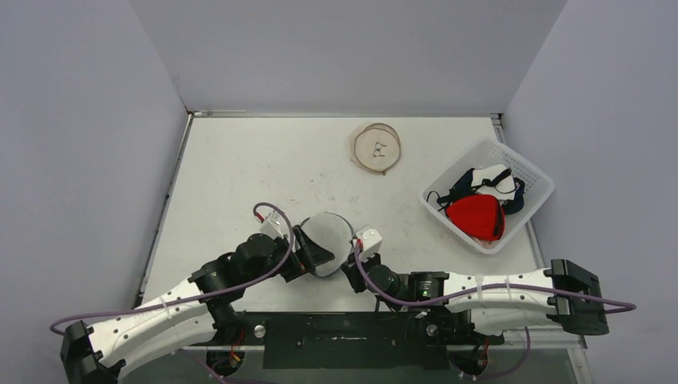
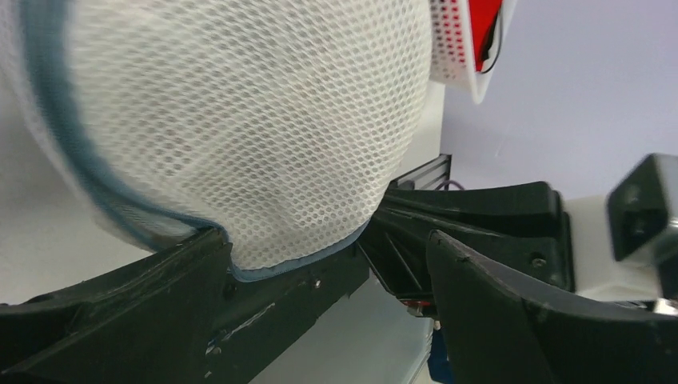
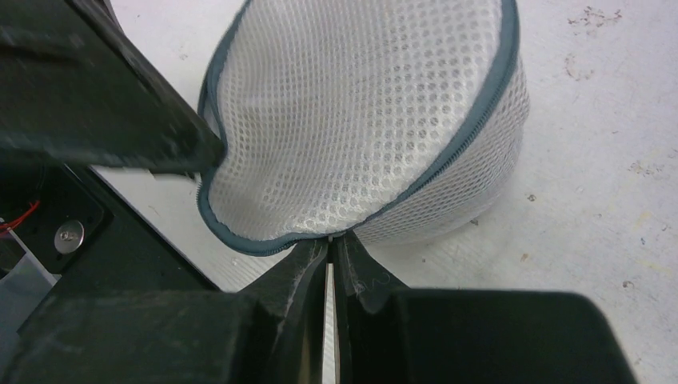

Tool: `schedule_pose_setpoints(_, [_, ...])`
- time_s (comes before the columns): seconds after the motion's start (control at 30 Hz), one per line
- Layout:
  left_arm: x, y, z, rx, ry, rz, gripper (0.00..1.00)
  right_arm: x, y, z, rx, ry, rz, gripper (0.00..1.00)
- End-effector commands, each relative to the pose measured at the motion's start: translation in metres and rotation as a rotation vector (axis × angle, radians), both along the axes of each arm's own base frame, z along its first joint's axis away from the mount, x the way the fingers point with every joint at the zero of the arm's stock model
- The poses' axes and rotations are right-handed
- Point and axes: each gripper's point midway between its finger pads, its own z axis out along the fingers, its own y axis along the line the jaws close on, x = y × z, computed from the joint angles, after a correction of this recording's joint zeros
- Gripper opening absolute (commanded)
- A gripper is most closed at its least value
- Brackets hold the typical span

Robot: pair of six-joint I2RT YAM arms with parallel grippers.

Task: Unzip the laundry bag and remove the bra
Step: Unzip the laundry bag at the center of the board.

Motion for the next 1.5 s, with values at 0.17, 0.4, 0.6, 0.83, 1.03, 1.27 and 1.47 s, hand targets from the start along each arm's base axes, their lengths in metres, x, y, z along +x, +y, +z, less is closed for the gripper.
schedule_pose_setpoints(0.17, [-0.009, -0.029, 0.012, -0.046, 0.021, 0.004, 0.91, -0.003, 0.036, 0.031, 0.095, -0.027, 0.063, 0.05])
schedule_pose_setpoints(0.4, [-0.009, 0.007, 0.025, 0.021, -0.011, 0.098, 0.92, -0.001, 0.03, 0.031, 0.094, -0.031, 0.051, 0.05])
schedule_pose_setpoints(0.6, [-0.019, 0.011, 0.014, -0.081, 0.058, 0.125, 0.92, 0.0, 0.013, 0.026, 0.104, -0.025, 0.015, 0.05])
schedule_pose_setpoints(0.83, [-0.021, -0.027, 0.005, -0.158, 0.071, 0.115, 0.92, -0.007, 0.012, 0.012, 0.107, 0.013, 0.026, 0.05])
schedule_pose_setpoints(1.03, [-0.002, -0.03, 0.002, -0.129, 0.037, 0.191, 0.86, -0.013, 0.021, 0.015, 0.115, 0.017, 0.06, 0.05])
schedule_pose_setpoints(1.27, [0.019, -0.01, -0.005, -0.112, 0.029, 0.265, 0.63, -0.018, 0.027, 0.02, 0.122, 0.01, 0.089, 0.05])
schedule_pose_setpoints(1.47, [0.037, 0.002, -0.009, -0.09, 0.016, 0.274, 0.38, -0.017, 0.026, 0.023, 0.127, 0.002, 0.084, 0.05])
